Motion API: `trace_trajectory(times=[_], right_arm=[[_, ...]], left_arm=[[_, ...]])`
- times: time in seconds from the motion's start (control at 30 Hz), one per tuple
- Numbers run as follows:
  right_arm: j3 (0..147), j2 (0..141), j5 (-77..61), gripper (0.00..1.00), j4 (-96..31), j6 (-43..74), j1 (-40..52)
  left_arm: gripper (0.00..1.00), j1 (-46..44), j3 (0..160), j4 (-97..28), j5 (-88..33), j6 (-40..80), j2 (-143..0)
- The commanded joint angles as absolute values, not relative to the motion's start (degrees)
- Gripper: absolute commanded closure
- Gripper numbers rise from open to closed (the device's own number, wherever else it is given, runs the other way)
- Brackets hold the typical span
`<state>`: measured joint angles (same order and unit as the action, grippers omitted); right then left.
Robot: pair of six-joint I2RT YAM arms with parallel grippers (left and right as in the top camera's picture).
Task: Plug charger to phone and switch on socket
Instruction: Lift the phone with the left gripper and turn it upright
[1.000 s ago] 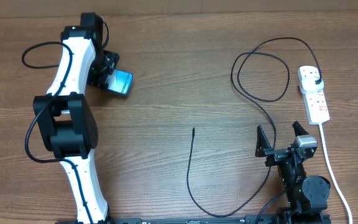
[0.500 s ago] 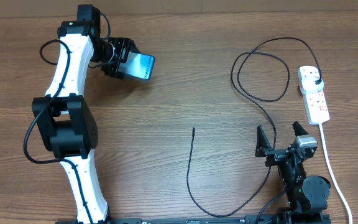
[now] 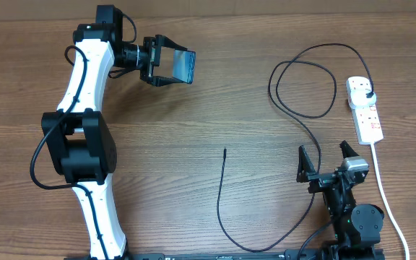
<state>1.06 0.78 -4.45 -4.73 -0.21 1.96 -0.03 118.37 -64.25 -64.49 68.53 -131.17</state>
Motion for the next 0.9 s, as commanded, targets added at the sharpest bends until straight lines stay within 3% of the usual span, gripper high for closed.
trace_trajectory(times=[0.0,0.87], right_arm=[[0.45,0.16,-4.1,0.0,-4.54,-0.38,1.8],[0.45,0.16,-4.1,0.0,-4.54,-0.38,1.8]], left_arm=[[0.96,-0.47,120.27,-64.07,-73.6,67.0,-131.13],[0.96,-0.91,120.27,-64.07,-77.3,66.17,-131.13]])
